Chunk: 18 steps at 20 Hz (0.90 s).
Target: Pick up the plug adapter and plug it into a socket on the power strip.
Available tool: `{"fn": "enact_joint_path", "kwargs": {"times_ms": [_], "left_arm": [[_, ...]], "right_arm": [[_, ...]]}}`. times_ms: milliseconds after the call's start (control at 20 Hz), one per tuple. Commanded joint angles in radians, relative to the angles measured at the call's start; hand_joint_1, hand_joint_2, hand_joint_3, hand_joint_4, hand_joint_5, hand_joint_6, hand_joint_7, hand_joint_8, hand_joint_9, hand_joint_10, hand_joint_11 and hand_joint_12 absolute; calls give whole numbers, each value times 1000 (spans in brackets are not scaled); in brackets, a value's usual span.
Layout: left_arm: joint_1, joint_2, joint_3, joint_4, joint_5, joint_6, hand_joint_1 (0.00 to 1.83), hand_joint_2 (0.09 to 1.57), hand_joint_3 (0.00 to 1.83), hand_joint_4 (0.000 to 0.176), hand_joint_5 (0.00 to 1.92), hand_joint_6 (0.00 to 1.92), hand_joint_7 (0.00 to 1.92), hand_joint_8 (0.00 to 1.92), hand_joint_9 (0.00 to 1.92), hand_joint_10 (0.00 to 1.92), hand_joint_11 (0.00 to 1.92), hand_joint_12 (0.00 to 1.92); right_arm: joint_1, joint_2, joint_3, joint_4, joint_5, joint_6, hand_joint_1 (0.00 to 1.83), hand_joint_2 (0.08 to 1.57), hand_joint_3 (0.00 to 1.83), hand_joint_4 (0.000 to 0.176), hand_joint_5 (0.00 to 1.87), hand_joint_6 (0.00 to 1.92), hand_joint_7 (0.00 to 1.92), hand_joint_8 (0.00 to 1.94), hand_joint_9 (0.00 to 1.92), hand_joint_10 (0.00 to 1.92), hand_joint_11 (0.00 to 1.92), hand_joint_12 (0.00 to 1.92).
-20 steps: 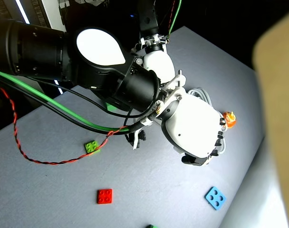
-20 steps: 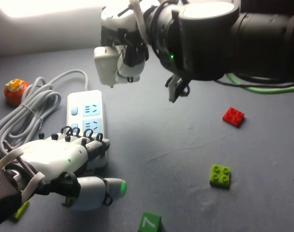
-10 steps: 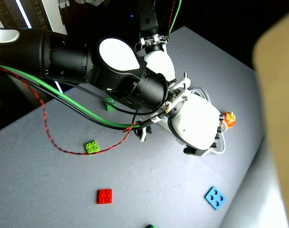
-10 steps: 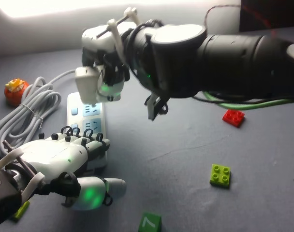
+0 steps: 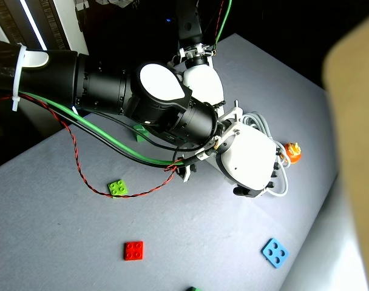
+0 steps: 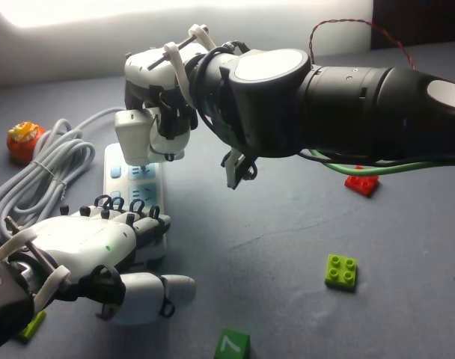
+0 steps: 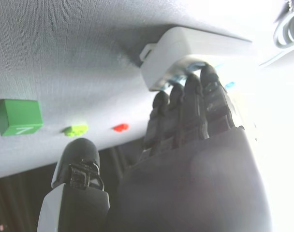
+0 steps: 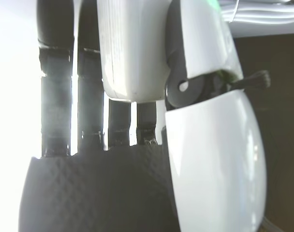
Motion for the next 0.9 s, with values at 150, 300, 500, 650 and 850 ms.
{"fn": "enact_joint_path", "kwargs": {"times_ms": [150, 300, 500, 650, 850], "left_arm": [[6, -4, -1, -17, 31, -5, 0, 1241, 0, 0, 152, 3, 161, 2, 123, 2, 0, 182], [6, -4, -1, -17, 31, -5, 0, 1239, 0, 0, 174, 1, 187, 2, 149, 3, 0, 250], [8, -4, 0, -17, 36, -5, 0, 1237, 0, 0, 141, 2, 154, 0, 111, 0, 0, 159], [8, -4, 1, -17, 37, -7, 0, 1244, 0, 0, 174, 1, 174, 0, 130, 0, 0, 208], [8, -2, 2, -17, 42, -9, 0, 1243, 0, 0, 153, 0, 152, 0, 110, 0, 0, 190]], "right_arm": [[8, -4, 3, -43, 5, 10, 1385, 1083, 0, 0, 874, 1028, 1077, 808, 1069, 946, 980, 788], [5, -14, 5, -44, 7, 10, 1384, 1085, 0, 0, 872, 1038, 1070, 815, 1061, 958, 975, 785], [2, -26, 21, -44, 8, 41, 1384, 1083, 0, 0, 881, 1022, 1082, 786, 1061, 965, 967, 791], [0, -30, 27, -44, 12, 43, 1384, 1083, 0, 0, 876, 1034, 1092, 770, 1057, 970, 967, 790], [-4, -29, 33, -44, 22, 43, 1388, 1068, 0, 0, 924, 967, 1122, 717, 1078, 934, 989, 780]]}}
